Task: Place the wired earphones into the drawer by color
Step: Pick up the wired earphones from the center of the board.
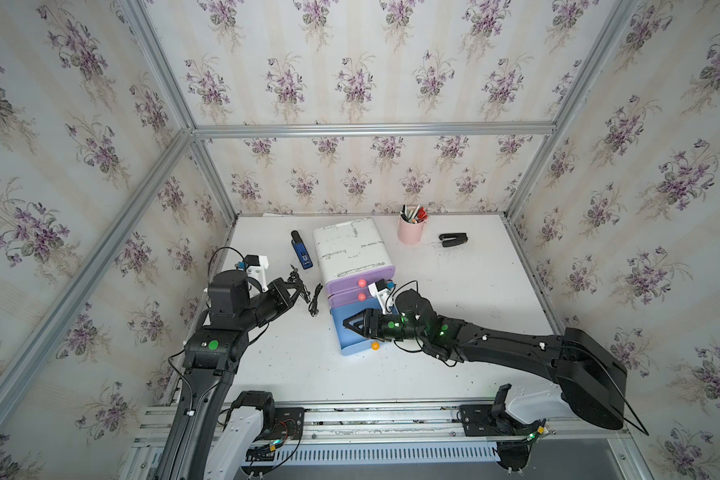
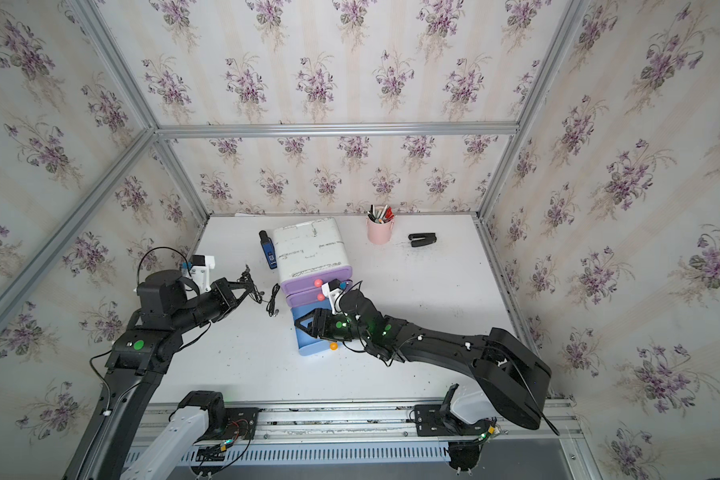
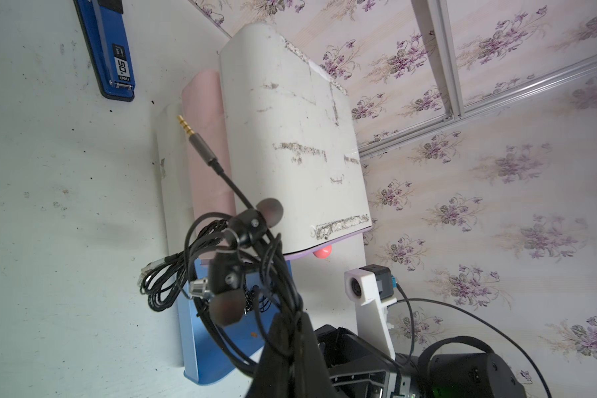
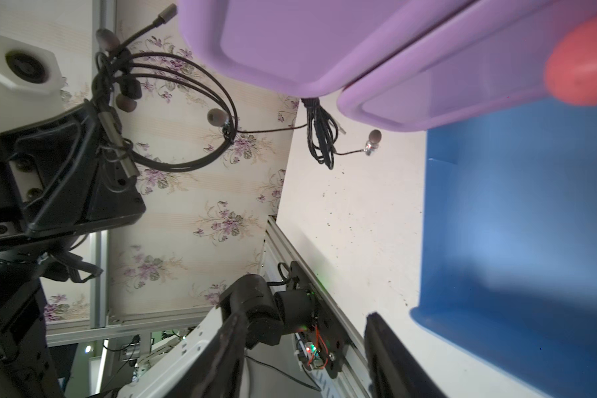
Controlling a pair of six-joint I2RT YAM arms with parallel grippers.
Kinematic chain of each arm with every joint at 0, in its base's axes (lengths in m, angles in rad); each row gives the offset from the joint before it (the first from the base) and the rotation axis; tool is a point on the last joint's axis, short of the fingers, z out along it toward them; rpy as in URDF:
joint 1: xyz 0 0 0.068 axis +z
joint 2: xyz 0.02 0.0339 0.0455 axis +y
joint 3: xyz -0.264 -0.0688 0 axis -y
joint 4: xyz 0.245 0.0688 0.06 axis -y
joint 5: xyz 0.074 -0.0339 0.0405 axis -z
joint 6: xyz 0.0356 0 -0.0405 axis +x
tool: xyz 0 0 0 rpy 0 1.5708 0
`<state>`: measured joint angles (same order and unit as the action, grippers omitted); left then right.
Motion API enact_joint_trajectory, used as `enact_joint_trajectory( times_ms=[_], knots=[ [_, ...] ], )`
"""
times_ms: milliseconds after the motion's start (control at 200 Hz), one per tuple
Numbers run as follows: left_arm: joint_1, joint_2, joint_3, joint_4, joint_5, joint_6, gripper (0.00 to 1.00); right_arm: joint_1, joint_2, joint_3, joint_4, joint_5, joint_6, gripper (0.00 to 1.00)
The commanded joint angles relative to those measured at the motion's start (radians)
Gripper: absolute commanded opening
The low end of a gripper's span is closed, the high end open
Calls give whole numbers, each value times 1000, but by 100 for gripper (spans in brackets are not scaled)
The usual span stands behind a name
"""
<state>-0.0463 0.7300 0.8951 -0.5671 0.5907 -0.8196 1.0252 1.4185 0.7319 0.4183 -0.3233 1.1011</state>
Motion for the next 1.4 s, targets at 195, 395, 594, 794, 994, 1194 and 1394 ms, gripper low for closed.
enact_joint_trajectory(
  times_ms=[195,395,594,794,994,1194,1394],
  knots=[
    [2,-32,83,-49,59,-46,0,84,67,93,125,104,75,62],
    [0,-48,114,-73,77,-60,0,130,137,112,211,132,143,62],
    [0,-65,120,-79,88,-80,0,138,158,108,252,183,180,62],
    [-1,-70,165,-106,100,-85,0,137,185,130,278,191,185,63],
    [-1,-91,187,-130,115,-99,1,138,245,178,324,137,195,63],
    [-1,-104,191,-139,122,-107,1,139,279,188,374,108,207,63],
    [-1,-107,201,-140,131,-116,1,132,283,177,386,110,204,63]
  ],
)
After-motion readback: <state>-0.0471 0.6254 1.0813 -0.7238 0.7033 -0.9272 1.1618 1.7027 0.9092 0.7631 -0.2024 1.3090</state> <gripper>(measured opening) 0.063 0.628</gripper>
